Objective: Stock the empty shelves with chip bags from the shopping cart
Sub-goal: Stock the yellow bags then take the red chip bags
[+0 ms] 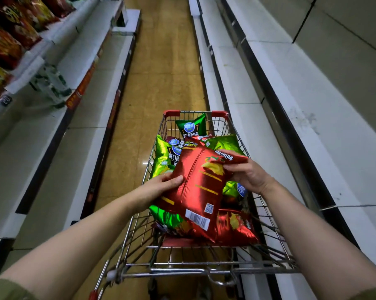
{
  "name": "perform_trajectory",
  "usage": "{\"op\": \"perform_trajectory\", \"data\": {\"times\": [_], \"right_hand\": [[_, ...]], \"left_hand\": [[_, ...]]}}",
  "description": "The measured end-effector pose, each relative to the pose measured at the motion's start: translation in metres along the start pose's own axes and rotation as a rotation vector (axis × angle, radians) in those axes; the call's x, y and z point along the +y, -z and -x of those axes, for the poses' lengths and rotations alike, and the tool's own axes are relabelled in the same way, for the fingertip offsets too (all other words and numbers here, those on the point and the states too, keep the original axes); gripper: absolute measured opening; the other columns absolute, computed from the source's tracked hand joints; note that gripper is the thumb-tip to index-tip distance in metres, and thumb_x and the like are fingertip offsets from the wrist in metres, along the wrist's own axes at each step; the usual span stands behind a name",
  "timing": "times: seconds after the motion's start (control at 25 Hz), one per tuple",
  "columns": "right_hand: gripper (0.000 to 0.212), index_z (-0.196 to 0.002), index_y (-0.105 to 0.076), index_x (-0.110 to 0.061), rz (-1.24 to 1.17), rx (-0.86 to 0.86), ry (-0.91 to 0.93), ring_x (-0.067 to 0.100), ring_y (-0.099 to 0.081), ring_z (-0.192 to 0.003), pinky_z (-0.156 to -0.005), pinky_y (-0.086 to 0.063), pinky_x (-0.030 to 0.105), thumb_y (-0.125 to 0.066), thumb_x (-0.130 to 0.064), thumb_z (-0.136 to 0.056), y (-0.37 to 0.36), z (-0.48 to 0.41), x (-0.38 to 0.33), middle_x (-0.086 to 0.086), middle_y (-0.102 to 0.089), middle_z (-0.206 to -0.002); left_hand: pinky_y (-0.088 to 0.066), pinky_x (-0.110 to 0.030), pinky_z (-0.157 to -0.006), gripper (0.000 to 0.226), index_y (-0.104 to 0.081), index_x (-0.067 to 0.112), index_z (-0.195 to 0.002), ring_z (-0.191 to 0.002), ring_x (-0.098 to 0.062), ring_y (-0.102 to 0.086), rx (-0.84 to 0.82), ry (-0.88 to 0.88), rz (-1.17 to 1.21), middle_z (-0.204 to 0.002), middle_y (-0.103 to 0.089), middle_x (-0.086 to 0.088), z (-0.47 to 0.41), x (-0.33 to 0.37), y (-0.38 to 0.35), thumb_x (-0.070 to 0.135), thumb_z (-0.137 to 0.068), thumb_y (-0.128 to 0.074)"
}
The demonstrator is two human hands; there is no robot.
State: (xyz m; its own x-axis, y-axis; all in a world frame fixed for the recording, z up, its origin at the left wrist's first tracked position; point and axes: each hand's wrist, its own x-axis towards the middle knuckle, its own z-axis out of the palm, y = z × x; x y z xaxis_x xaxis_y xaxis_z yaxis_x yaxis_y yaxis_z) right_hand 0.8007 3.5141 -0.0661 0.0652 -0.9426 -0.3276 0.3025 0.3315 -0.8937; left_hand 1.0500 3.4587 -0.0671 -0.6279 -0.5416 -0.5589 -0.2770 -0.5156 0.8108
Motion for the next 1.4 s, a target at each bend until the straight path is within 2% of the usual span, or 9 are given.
{"op": "perform_trajectory", "data": {"times": [0.08,0.2,0.32,0.44,0.56,0.64,0.8,1.0,1.4], "right_hand": [[0.068,-0.104,-0.070,-0.023,-0.025,-0.042,0.066,0.016,-0.068,-0.085,-0.068,-0.057,0.033,-0.091,-0.028,-0.040,-0.001,0.002,-0.009,-0.002,-0.073,-0.092],[0.082,-0.114,-0.059,-0.022,-0.094,0.012,0.133,0.015,-0.067,-0.087,-0.071,-0.055,0.033,-0.091,-0.041,-0.041,-0.007,-0.003,-0.009,-0.002,-0.071,-0.097],[0.054,-0.110,-0.059,-0.022,-0.125,0.159,0.107,0.019,-0.062,-0.084,-0.070,-0.050,0.034,-0.075,-0.044,-0.064,-0.012,-0.008,0.004,0.002,-0.066,-0.099],[0.023,-0.104,-0.056,-0.016,-0.024,0.311,-0.052,0.016,-0.058,-0.066,-0.057,-0.049,0.027,-0.052,-0.034,-0.090,-0.016,-0.007,0.025,0.006,-0.060,-0.087],[0.026,-0.117,-0.053,-0.005,0.506,0.299,-0.263,0.008,-0.060,-0.056,-0.047,-0.047,0.018,-0.051,-0.020,-0.096,-0.018,0.000,0.061,0.007,-0.062,-0.086],[0.046,-0.130,-0.049,-0.010,1.123,0.040,-0.385,0.016,-0.064,-0.091,-0.071,-0.049,0.020,-0.061,-0.027,-0.089,-0.012,0.004,0.093,0.010,-0.062,-0.114],[0.098,-0.150,-0.012,-0.017,1.785,-0.329,-0.567,0.033,-0.014,-0.143,-0.115,-0.013,0.051,-0.070,-0.046,-0.076,-0.007,0.001,0.130,0.013,-0.015,-0.155],[0.116,-0.150,0.007,-0.020,1.936,-0.349,-0.638,0.038,-0.007,-0.143,-0.107,-0.017,0.064,-0.073,-0.051,-0.071,-0.003,-0.012,0.143,0.014,-0.004,-0.156],[0.081,-0.131,-0.037,-0.023,1.430,-0.156,-0.345,0.019,-0.058,-0.099,-0.078,-0.050,0.028,-0.080,-0.025,-0.063,0.003,0.001,0.066,0.005,-0.057,-0.119]], "left_hand": [[-0.058,-0.025,-0.063,0.097,-0.060,0.014,-0.105,-0.071,-0.013,-0.071,-0.126,0.032,0.044,-0.087,-0.074,-0.003,0.002,0.009,-0.001,0.057,-0.023,-0.090],[-0.058,-0.026,-0.061,0.075,-0.063,0.012,-0.104,-0.066,-0.016,-0.071,-0.104,0.014,0.128,-0.082,-0.075,-0.006,0.001,0.016,-0.012,0.041,-0.041,-0.092],[-0.056,-0.023,-0.059,0.042,-0.062,0.013,-0.105,-0.064,-0.013,-0.070,0.066,-0.092,0.140,-0.079,-0.075,-0.003,-0.003,0.015,-0.018,0.021,-0.067,-0.079],[-0.056,-0.026,-0.069,0.074,-0.061,0.013,-0.114,-0.078,-0.017,-0.071,0.155,-0.175,0.125,-0.096,-0.074,-0.007,-0.004,0.009,-0.010,0.035,-0.046,-0.083],[-0.054,-0.037,-0.086,0.094,-0.061,0.013,-0.116,-0.090,-0.024,-0.070,0.237,-0.190,0.102,-0.103,-0.073,-0.010,-0.003,-0.001,0.001,0.046,-0.034,-0.090],[-0.054,-0.040,-0.086,0.092,-0.061,0.013,-0.116,-0.091,-0.026,-0.070,0.256,-0.165,0.127,-0.103,-0.072,-0.011,-0.001,-0.008,0.003,0.044,-0.034,-0.090],[-0.056,-0.036,-0.077,0.080,-0.061,0.015,-0.113,-0.089,-0.028,-0.071,0.287,-0.113,0.170,-0.100,-0.073,-0.012,0.004,-0.019,0.003,0.039,-0.041,-0.086],[-0.056,-0.025,-0.061,0.040,-0.060,0.018,-0.102,-0.073,-0.017,-0.071,0.428,-0.102,0.149,-0.090,-0.074,-0.006,0.011,-0.033,0.004,0.019,-0.067,-0.081],[-0.054,-0.038,-0.087,0.084,-0.057,0.025,-0.101,-0.091,-0.020,-0.068,0.598,-0.108,-0.019,-0.100,-0.070,-0.003,0.022,-0.028,0.023,0.057,-0.027,-0.079]]}}
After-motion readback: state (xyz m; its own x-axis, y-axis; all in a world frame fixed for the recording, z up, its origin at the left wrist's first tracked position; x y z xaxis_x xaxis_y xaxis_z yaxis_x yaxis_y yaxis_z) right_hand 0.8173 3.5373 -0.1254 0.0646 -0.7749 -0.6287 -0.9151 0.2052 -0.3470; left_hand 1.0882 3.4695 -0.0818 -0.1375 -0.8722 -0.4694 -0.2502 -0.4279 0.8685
